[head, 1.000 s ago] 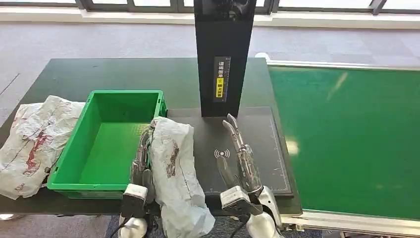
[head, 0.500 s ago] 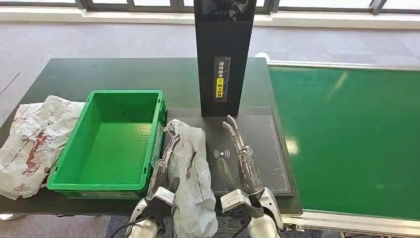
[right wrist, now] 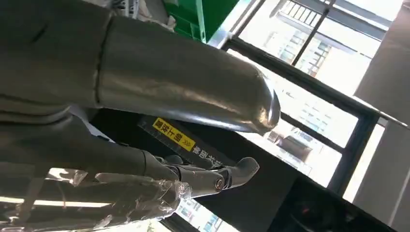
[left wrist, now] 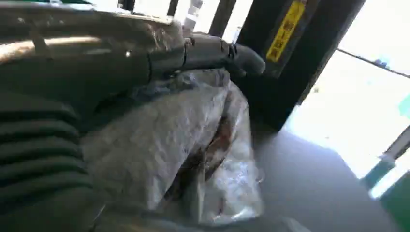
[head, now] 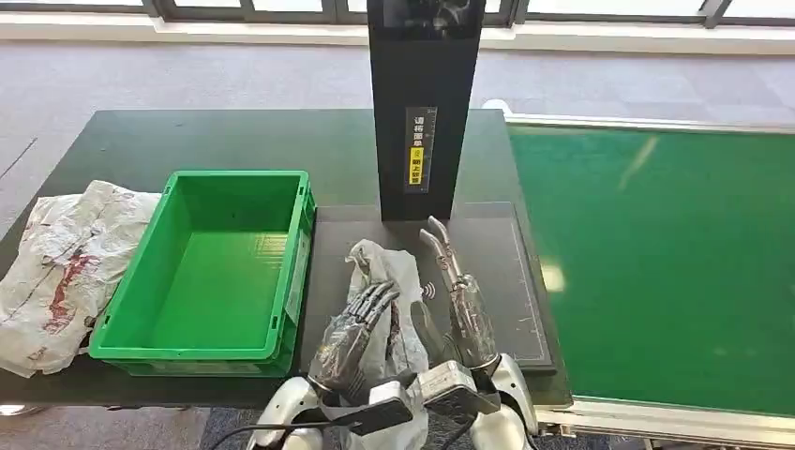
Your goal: Moved the parcel from conveyor to table for the left to box.
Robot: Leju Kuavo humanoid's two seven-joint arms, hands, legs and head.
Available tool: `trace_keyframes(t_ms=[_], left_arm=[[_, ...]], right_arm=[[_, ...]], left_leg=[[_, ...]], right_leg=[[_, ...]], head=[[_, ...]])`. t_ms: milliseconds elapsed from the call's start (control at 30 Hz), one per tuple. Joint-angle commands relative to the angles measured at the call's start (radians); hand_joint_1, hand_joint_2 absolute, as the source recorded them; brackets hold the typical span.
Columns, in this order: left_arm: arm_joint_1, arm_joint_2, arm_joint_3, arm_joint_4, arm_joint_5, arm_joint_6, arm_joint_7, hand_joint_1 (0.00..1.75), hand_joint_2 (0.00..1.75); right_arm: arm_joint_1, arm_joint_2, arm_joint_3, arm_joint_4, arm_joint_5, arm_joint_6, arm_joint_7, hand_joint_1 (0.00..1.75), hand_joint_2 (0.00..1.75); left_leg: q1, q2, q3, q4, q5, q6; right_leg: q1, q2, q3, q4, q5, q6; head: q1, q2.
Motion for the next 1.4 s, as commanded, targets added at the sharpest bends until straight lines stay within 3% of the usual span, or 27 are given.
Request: trace_keyframes(t_ms=[33, 167, 233, 267, 300, 667, 833, 1400], left_arm=[[-0.089, -0.031, -0.056, 0.239, -0.152, 0.033, 0.083, 0.0, 1.75], [-0.106, -0.039, -0.056, 0.294, -0.25, 0.015, 0.133, 0.02, 1.75], [-0.124, -0.039, -0.07, 0.342, -0.344, 0.029, 0.194, 0.17, 1.75], [-0.132, -0.04, -0.073, 0.364, -0.378, 0.033, 0.216, 1.19, 1.75], [-0.138, -0.044, -0.073, 0.378, -0.395, 0.051, 0.231, 1.75, 1.75], [-0.129, -0.035, -0.026, 0.305, -0.44, 0.17, 0.289, 1.75, 1.75], [-0.089, -0.023, 0.004, 0.172, -0.392, 0.209, 0.252, 1.75, 1.75], [-0.071, -0.019, 0.005, 0.118, -0.337, 0.251, 0.215, 1.75, 1.75]], right_arm=[[-0.011, -0.027, -0.032, -0.009, 0.001, 0.006, 0.0, 0.0, 0.0], [-0.01, -0.031, -0.03, -0.01, 0.001, 0.004, -0.003, 0.0, 0.0], [-0.013, -0.033, -0.028, -0.006, 0.0, 0.006, -0.006, 0.0, 0.0], [-0.014, -0.033, -0.028, -0.004, 0.0, 0.007, -0.007, 0.0, 0.0], [-0.014, -0.034, -0.028, -0.002, -0.001, 0.008, -0.009, 0.0, 0.0], [0.015, -0.034, -0.034, -0.041, -0.002, -0.005, -0.011, 0.0, 0.0], [0.026, -0.031, -0.041, -0.055, -0.003, -0.01, -0.016, 0.0, 0.0], [0.035, -0.027, -0.045, -0.062, -0.005, -0.011, -0.019, 0.0, 0.0]], left_leg=[[0.0, -0.004, 0.0, -0.001, 0.001, 0.0], [0.0, -0.004, 0.001, -0.001, 0.001, 0.001], [0.0, -0.004, 0.001, -0.001, 0.001, 0.001], [0.0, -0.004, 0.001, -0.001, 0.001, 0.001], [0.0, -0.004, 0.001, -0.001, 0.001, 0.001], [0.0, -0.001, -0.002, 0.0, 0.003, 0.001], [0.001, 0.002, -0.005, -0.001, 0.008, 0.0], [0.001, 0.002, -0.01, -0.002, 0.011, -0.001]], right_leg=[[0.0, -0.004, 0.002, -0.001, 0.0, 0.0], [0.001, -0.004, 0.003, -0.002, 0.0, 0.0], [0.0, -0.004, 0.002, -0.001, 0.0, 0.0], [0.0, -0.004, 0.003, -0.002, 0.0, 0.0], [0.0, -0.004, 0.003, -0.002, 0.0, 0.0], [0.001, -0.002, -0.001, -0.001, 0.004, -0.001], [0.001, -0.001, -0.007, -0.001, 0.007, -0.003], [0.001, 0.001, -0.01, -0.001, 0.012, -0.002]], head=[[0.0, 0.0], [0.0, 0.0], [0.0, 0.0], [0.0, 0.0], [0.0, 0.0], [0.0, 0.0], [0.0, 0.0], [0.0, 0.0]])
